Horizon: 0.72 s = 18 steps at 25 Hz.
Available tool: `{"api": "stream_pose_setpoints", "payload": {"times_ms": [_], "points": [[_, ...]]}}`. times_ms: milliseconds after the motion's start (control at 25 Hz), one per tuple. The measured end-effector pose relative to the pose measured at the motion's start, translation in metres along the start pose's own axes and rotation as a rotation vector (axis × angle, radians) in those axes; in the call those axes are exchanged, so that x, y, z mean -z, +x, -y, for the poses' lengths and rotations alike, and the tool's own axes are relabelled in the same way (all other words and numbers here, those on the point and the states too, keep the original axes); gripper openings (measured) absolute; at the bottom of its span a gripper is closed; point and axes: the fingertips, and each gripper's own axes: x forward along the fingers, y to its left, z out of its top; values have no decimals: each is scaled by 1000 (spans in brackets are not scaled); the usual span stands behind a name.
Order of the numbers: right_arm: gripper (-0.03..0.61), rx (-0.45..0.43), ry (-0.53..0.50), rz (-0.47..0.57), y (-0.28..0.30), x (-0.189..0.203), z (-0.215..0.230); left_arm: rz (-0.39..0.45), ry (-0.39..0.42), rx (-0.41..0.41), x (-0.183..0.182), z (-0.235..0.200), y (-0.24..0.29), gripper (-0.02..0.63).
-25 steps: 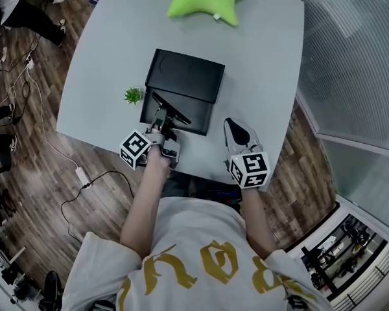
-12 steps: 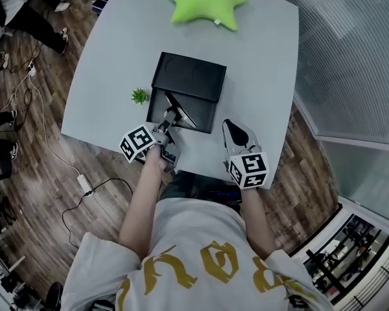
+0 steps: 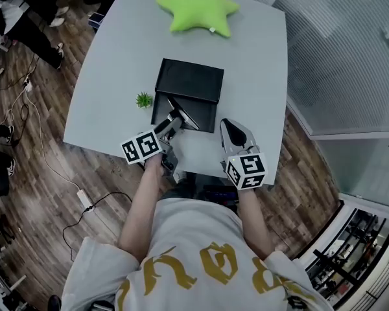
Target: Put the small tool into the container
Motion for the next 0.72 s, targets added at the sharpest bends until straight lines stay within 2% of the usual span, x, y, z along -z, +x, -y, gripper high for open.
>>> {"api": "stream_pose_setpoints", "payload": {"times_ms": [40, 80, 160, 200, 320, 520, 720], "points": [[23, 3, -5, 15, -1, -4, -4, 12, 59, 16, -7, 8, -4, 214], [23, 7, -12, 29, -2, -9, -7, 31, 131, 35, -15, 19, -9, 178], [23, 21, -33, 51, -4, -17, -12, 75, 284, 67, -34, 42, -19, 28], [23, 29, -39, 59, -6, -20, -14, 95, 349, 79, -42, 53, -24, 2], [23, 42, -33, 85, -13, -27, -19, 154, 487, 114, -58, 79, -39, 0], [23, 46, -40, 107, -19, -38, -22, 208, 624, 105, -73, 103, -48, 0], [23, 41, -47, 100, -18, -39, -31, 230, 646, 89, -78, 99, -53, 0]]}}
